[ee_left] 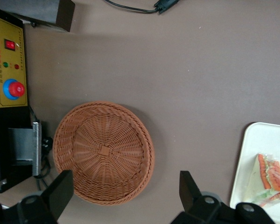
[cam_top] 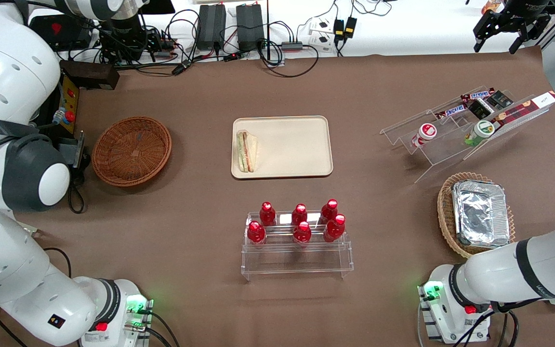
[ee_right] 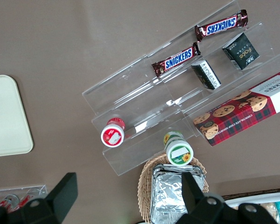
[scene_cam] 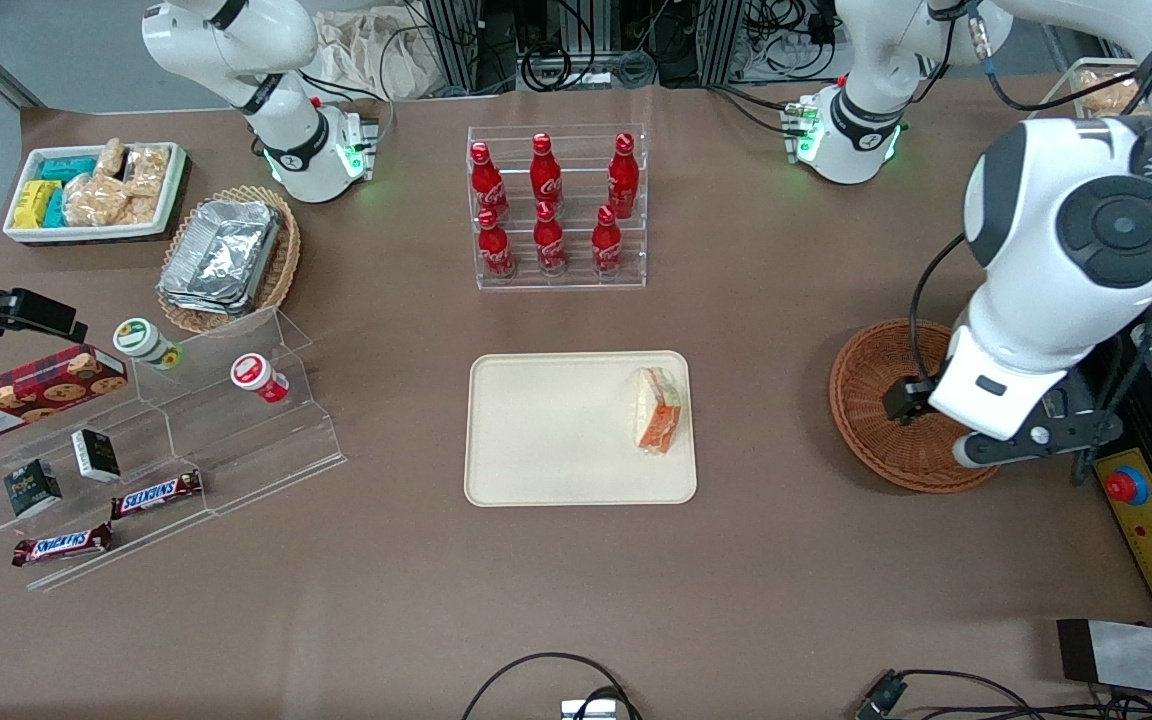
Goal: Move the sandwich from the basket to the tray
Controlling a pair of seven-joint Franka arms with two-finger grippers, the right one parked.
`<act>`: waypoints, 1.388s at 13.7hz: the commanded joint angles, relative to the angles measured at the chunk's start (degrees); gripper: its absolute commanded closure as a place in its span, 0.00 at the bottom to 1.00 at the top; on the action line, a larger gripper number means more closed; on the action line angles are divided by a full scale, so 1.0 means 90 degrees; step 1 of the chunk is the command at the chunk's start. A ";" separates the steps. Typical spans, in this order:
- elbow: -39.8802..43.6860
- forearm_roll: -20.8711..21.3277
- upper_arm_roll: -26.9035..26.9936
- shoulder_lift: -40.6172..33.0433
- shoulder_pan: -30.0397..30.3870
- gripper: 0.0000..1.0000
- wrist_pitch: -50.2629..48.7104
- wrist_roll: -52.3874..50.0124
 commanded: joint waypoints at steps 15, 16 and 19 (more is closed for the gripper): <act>-0.0754 -0.0002 0.0910 -0.1569 -0.0015 0.00 -0.0656 0.2348; -0.0735 -0.0080 0.0920 -0.1521 -0.0024 0.00 -0.0666 0.2309; -0.0666 -0.0139 0.1135 -0.1384 -0.0063 0.00 -0.0783 0.2309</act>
